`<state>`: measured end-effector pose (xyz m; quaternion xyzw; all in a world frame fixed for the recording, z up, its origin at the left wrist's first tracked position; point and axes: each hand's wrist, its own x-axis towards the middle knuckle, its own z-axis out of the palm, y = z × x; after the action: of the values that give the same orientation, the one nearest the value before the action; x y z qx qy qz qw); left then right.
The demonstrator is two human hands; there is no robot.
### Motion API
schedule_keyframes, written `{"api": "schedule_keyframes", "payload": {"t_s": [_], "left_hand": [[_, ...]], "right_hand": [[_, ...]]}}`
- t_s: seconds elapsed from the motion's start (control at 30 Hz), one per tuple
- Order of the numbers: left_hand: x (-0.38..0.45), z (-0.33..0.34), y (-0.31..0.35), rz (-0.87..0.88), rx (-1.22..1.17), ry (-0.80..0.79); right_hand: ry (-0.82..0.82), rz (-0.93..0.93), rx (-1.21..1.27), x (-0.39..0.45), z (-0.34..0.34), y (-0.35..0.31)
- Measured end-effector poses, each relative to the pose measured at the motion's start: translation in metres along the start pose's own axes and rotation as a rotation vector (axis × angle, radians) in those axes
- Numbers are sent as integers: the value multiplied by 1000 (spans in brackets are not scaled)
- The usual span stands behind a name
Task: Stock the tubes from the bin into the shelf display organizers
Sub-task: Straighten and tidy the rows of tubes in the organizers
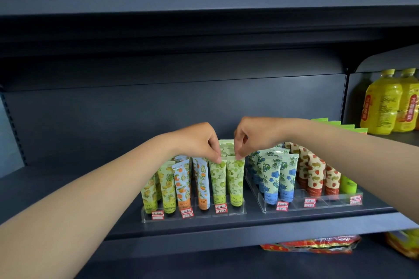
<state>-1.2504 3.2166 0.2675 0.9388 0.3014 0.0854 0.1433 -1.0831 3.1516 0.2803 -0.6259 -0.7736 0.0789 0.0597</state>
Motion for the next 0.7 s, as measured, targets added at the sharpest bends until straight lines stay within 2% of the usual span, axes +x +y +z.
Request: {"api": "schedule_keyframes", "payload": {"t_s": [0.3, 0.7], "left_hand": [[3, 6, 1, 10, 5, 51], [3, -1, 0, 3, -26, 27]], "right_hand": [[11, 4, -14, 0, 1, 0], [26, 0, 19, 2, -7, 1]]}}
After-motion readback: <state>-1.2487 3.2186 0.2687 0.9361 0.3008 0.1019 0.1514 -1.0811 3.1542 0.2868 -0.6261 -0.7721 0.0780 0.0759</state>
